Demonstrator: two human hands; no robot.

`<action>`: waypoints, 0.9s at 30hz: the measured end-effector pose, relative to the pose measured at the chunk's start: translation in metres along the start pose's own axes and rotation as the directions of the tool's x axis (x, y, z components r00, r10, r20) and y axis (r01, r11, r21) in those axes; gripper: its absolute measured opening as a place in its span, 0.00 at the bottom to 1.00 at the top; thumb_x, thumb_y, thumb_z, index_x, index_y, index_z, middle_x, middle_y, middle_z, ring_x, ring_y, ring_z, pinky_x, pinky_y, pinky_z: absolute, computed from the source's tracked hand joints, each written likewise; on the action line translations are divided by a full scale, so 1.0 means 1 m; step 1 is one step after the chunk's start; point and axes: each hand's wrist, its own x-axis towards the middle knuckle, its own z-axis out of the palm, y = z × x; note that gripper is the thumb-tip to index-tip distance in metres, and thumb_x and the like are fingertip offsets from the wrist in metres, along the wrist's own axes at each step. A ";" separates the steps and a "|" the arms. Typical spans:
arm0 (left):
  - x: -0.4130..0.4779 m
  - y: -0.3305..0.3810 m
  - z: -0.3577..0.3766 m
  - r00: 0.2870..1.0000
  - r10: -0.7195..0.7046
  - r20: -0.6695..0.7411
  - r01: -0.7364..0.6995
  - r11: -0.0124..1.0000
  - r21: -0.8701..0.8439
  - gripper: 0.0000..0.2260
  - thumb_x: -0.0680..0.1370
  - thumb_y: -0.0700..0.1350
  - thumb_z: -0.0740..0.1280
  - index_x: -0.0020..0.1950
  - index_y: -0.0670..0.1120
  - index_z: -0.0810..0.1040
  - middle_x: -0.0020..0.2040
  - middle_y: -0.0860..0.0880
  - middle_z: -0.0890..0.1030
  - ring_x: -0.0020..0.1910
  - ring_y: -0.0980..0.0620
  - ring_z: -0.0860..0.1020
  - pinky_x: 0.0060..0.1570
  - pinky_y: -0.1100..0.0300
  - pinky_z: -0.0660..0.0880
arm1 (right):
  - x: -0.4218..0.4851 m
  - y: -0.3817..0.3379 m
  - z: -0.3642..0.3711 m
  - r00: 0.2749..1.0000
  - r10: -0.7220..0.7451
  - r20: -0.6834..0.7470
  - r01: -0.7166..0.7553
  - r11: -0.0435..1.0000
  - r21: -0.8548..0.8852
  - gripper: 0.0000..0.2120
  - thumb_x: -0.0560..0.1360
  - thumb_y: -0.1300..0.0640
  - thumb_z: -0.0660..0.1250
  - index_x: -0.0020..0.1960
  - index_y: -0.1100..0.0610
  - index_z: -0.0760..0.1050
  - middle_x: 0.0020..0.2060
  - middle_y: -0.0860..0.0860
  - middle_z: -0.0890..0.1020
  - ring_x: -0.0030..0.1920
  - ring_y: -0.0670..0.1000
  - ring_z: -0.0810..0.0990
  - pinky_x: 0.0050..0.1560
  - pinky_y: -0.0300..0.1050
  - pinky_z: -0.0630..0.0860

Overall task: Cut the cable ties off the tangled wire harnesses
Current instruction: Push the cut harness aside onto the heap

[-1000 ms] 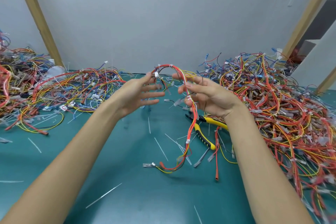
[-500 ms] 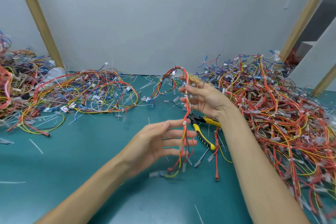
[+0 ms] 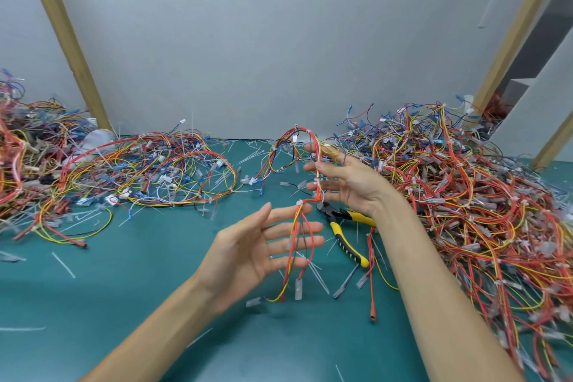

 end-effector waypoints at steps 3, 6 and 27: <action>-0.001 0.002 0.000 0.999 0.029 -0.028 -0.030 0.999 -0.011 0.21 0.78 0.53 0.59 0.64 0.42 0.79 0.62 0.37 0.80 0.58 0.42 0.81 0.46 0.56 0.80 | 0.000 0.000 0.001 1.000 -0.005 -0.004 0.005 1.000 0.000 0.14 0.79 0.62 0.65 0.60 0.48 0.79 0.49 0.50 0.85 0.42 0.54 0.86 0.35 0.43 0.81; -0.001 0.003 -0.002 0.998 0.051 -0.047 -0.052 0.999 -0.007 0.22 0.79 0.53 0.57 0.63 0.41 0.79 0.61 0.37 0.80 0.57 0.42 0.82 0.45 0.57 0.80 | 0.000 -0.001 0.002 1.000 -0.005 -0.008 0.005 1.000 0.001 0.14 0.79 0.63 0.65 0.60 0.48 0.79 0.50 0.51 0.85 0.43 0.56 0.86 0.35 0.42 0.80; 0.002 0.000 -0.016 0.987 0.084 -0.136 -0.063 0.987 0.150 0.23 0.78 0.55 0.55 0.52 0.45 0.85 0.54 0.38 0.83 0.45 0.41 0.84 0.44 0.57 0.79 | -0.007 -0.014 0.009 0.996 -0.082 0.045 0.083 0.996 -0.017 0.15 0.78 0.62 0.65 0.60 0.47 0.80 0.52 0.50 0.85 0.44 0.58 0.86 0.37 0.42 0.83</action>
